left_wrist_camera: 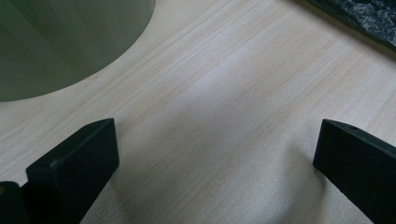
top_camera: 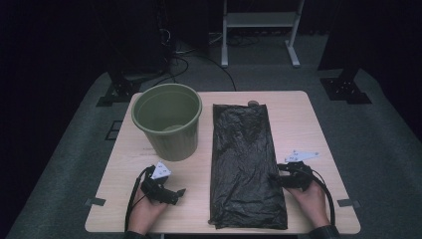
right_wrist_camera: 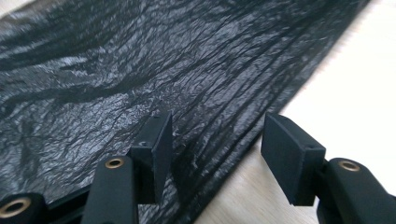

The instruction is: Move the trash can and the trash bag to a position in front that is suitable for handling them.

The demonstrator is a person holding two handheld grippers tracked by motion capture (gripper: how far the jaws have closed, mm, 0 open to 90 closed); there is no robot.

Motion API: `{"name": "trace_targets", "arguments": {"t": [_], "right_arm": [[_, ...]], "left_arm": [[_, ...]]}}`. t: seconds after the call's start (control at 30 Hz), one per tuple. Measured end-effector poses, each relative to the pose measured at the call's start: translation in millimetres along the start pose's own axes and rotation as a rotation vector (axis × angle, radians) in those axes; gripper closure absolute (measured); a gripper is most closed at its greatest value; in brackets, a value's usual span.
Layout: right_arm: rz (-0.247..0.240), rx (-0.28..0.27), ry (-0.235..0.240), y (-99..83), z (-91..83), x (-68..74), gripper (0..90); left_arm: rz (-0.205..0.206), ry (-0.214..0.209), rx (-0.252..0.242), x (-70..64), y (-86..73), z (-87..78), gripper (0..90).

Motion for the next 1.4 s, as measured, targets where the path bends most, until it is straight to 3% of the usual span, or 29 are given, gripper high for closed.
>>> {"name": "trace_targets", "arguments": {"t": [0.2, 0.27, 0.33, 0.4, 0.67, 1.0, 1.2, 1.4], "right_arm": [[-0.022, 0.010, -0.027, 1.2, 2.6, 2.0, 52.4], [-0.047, 0.021, -0.051, 1.0, 1.8, 2.8, 63.7], [-0.061, 0.026, -0.037, 1.2, 1.0, 6.3, 79.8], [-0.066, 0.030, -0.022, 1.4, 1.1, 7.9, 88.5], [-0.065, 0.035, -0.034, 1.0, -1.0, 4.9, 89.8], [-0.010, 0.013, -0.098, -5.6, -24.0, -22.6, 89.8], [0.044, 0.005, -0.170, -19.3, -44.3, -49.2, 89.9], [0.079, 0.013, -0.226, -34.3, -60.0, -66.9, 89.9]], "left_arm": [[0.000, 0.000, 0.000, 0.0, 0.0, 0.0, 0.0], [0.000, 0.000, 0.000, 0.0, 0.0, 0.0, 0.0], [0.000, 0.000, 0.000, 0.0, 0.0, 0.0, 0.0], [0.000, 0.000, 0.000, 0.0, 0.0, 0.0, 0.0], [0.000, 0.000, 0.000, 0.0, 0.0, 0.0, 0.0], [0.000, 0.000, 0.000, 0.0, 0.0, 0.0, 0.0], [0.001, 0.000, 0.000, 0.0, 0.0, 0.0, 0.0], [0.000, 0.000, 0.000, 0.0, 0.0, 0.0, 0.0]]}}
Point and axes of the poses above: each handheld gripper's, and its own axes: z roughly forward along the jaws, y roughly out of its top, x roughly to its left, the point moved 8 cm from there along z, roughly forward along the jaws, and after that the axes turned 6 degrees about -z, right-handed, at the moved point
